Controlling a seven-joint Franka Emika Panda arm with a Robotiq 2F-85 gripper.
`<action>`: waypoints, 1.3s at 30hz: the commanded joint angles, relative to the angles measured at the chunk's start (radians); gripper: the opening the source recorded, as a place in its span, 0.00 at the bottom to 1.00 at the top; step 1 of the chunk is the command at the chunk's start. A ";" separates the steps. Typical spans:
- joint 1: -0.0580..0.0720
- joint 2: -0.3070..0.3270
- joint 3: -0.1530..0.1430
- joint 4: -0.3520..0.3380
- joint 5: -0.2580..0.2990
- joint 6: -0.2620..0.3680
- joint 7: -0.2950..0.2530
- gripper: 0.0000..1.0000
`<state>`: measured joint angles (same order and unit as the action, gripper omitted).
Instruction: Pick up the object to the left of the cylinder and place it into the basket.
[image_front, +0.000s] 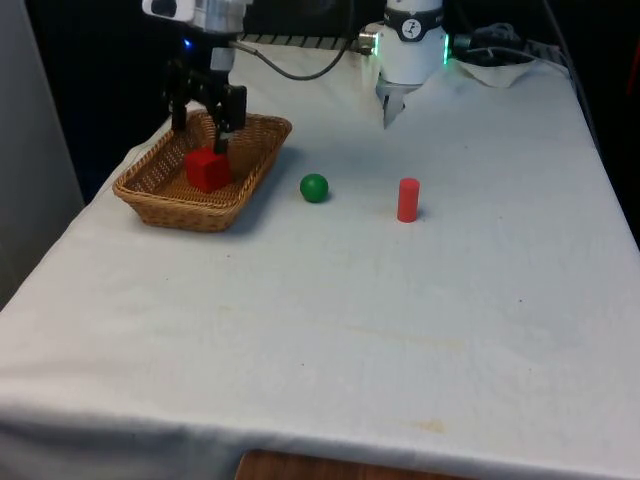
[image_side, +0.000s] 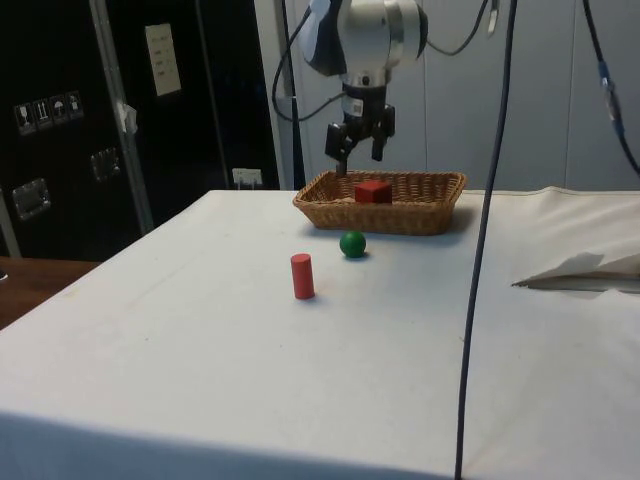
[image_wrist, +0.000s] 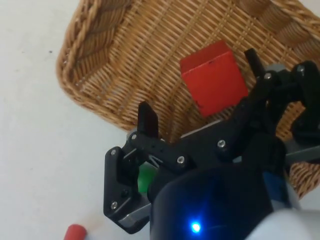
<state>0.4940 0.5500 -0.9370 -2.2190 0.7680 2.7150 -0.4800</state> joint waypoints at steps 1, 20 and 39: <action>0.015 -0.003 -0.024 0.002 -0.023 -0.022 0.017 1.00; 0.054 -0.062 -0.098 0.059 -0.059 -0.094 0.028 1.00; 0.068 -0.065 -0.117 0.190 -0.097 -0.203 0.078 1.00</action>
<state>0.5530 0.4800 -1.0430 -2.0310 0.6830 2.5250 -0.4150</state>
